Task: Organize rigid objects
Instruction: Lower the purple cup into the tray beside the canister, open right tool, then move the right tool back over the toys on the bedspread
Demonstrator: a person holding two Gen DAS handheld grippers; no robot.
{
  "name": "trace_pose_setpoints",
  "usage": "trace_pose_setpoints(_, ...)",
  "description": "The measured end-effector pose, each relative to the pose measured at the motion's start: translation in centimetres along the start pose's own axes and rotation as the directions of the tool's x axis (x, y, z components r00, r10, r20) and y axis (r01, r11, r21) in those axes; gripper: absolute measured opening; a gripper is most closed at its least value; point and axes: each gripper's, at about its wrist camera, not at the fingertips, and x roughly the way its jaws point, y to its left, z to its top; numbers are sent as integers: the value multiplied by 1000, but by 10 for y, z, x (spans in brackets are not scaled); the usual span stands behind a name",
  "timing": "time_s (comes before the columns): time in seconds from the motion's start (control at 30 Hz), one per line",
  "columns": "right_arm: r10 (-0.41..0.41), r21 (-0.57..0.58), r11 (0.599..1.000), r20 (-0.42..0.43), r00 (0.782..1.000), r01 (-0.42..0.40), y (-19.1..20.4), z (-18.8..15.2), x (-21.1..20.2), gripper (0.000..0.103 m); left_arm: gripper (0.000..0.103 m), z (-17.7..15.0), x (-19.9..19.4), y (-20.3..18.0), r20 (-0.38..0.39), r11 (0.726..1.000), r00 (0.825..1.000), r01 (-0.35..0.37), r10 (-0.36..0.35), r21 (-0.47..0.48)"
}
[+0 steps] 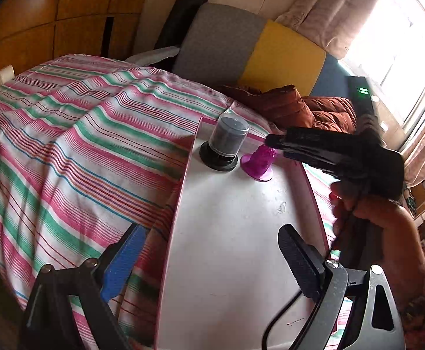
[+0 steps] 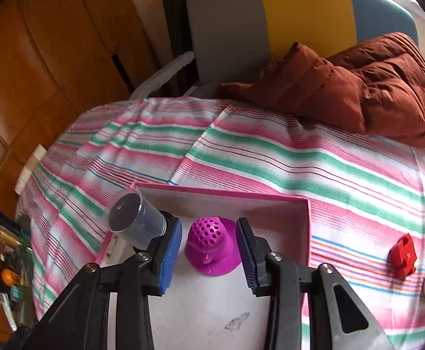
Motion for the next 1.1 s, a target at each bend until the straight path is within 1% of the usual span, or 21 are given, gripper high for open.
trace_pose_setpoints(0.07, 22, 34, 999, 20, 1000, -22, -5, -5, -13, 40, 94, -1, 0, -1, -2, 1000, 1000, 10, -10, -1)
trace_pose_setpoints(0.23, 17, 63, 998, 36, 999, -19, -16, -21, -42, 41, 94, -6, -1, -9, -16, 999, 999, 33, -33, 9)
trace_pose_setpoints(0.37, -22, 44, 999, 52, 998, 20, -23, -37, -64, 41, 94, -10, -2, -17, -33, 999, 998, 51, -51, 17)
trace_pose_setpoints(0.53, -93, 14, 996, 47, 995, 93, -36, -61, -86, 42, 96, -17, -8, -29, -31, 996, 997, 74, -73, 40)
trace_pose_setpoints(0.67, -122, 16, 992, 33, 992, 122, -55, -84, -102, 42, 97, -21, -14, -44, -22, 991, 994, 105, -104, 77)
trace_pose_setpoints(0.8, -156, 32, 987, 28, 987, 155, -77, -108, -118, 42, 99, -26, -18, -62, -31, 984, 991, 135, -132, 117)
trace_pose_setpoints(0.97, -216, 71, 974, 23, 976, 214, -111, -138, -144, 42, 100, -31, -21, -84, -49, 972, 984, 177, -171, 154)
trace_pose_setpoints(1.1, -275, 106, 957, 50, 960, 269, -137, -157, -169, 42, 100, -36, -22, -106, -67, 959, 978, 209, -200, 190)
